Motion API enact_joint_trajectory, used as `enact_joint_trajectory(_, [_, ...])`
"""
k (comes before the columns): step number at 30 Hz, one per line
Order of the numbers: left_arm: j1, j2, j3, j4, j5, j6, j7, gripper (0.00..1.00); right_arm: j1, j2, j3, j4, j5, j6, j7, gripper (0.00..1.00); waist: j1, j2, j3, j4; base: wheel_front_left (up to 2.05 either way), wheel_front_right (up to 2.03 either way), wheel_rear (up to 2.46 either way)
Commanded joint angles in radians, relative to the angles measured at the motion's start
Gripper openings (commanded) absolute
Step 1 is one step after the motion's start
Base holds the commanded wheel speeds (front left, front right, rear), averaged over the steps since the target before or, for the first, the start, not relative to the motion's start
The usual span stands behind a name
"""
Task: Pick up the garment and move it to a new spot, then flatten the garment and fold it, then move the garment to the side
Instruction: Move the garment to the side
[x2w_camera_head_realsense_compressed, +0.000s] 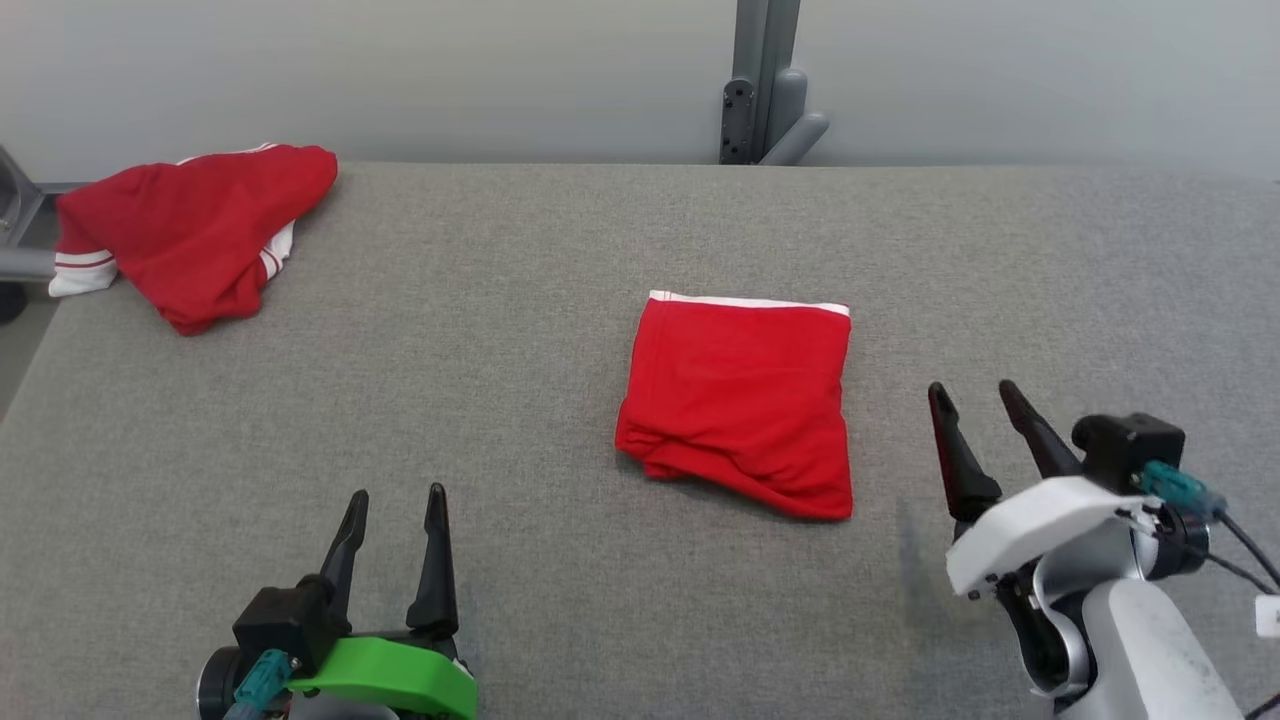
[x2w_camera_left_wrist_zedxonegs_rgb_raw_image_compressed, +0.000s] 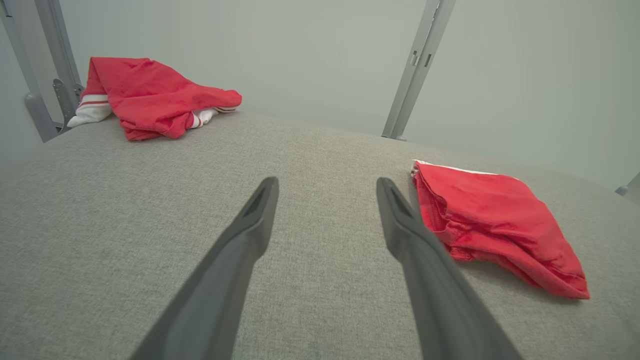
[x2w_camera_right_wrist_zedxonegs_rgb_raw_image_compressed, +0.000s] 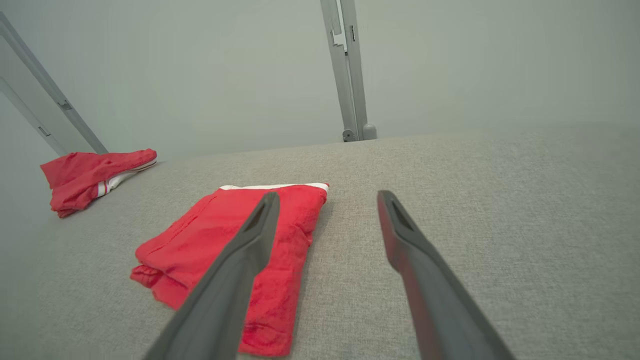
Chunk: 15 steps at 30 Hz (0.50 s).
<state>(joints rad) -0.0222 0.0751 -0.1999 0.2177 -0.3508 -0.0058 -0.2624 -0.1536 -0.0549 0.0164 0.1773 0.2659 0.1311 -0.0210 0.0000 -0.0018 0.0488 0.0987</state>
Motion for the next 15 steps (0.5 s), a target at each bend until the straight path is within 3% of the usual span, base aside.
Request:
enact_joint_trajectory(1, [-0.02, -0.004, 0.002, 0.0, 0.009, -0.005, -0.003, 1.0, -0.041, -0.026, 0.014, 0.015, 0.023, -0.001, 0.047, 1.0, 0.0, 0.0018, 0.02, 0.014, 0.0, 0.0, 0.0])
enact_joint_trajectory(10, [-0.058, -0.018, -0.013, 0.008, 0.008, -0.02, -0.003, 1.0, -0.245, -0.114, 0.086, 0.199, 0.213, 0.0, 0.32, 1.0, 0.0, 0.0018, 0.087, 0.073, 0.0, 0.0, 0.0])
enact_joint_trajectory(15, [-0.072, -0.022, -0.017, 0.011, 0.005, -0.022, -0.003, 1.0, -0.321, -0.132, 0.096, 0.29, 0.273, 0.0, 0.397, 1.0, 0.0, 0.0018, 0.113, 0.104, 0.0, 0.0, 0.0])
